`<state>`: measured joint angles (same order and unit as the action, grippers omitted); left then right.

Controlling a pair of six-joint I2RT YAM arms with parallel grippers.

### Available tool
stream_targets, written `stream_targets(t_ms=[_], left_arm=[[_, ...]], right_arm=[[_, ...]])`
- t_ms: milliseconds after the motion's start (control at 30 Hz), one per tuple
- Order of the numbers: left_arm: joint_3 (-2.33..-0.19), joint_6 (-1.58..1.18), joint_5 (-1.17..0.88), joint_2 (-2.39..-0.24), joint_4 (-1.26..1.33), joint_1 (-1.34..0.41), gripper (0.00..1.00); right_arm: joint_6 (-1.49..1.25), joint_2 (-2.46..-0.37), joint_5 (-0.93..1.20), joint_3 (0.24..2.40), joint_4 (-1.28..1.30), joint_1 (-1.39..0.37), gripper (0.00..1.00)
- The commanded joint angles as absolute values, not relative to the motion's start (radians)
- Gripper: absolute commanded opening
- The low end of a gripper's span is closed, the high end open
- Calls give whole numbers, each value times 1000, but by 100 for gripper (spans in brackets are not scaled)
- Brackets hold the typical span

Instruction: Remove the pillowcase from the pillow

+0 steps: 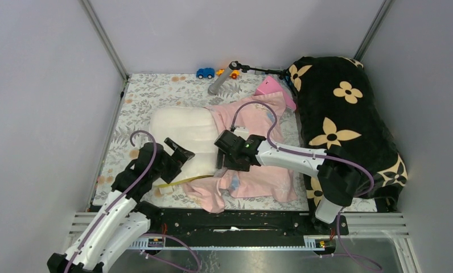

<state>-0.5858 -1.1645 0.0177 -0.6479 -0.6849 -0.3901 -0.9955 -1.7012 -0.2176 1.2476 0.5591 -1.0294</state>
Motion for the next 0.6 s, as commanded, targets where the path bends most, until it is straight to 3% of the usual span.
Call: stream_targets(t_ms=[0,133,300,400,567], left_arm=[[-540,-1344,62,-627,-638,-471,99],[-505,-1411,95,-675,-589,-574,99],[-485,-1481,170,-762,-534,-676,99],[-446,-1489,152,-826,-429,-681,99],[-446,-1488,310,-855,-400,-677,96]], right_arm=[[-1016,-1686,-237,1189,509,-1028,66],[-1001,-1646,-232,1124,432,-1028,41],[-966,-1612,-233,1098,418,-1028,42],[-890,-1561,-187,1022,298,-1028,45],[-867,-1424,-214,856,122,-1027,43]])
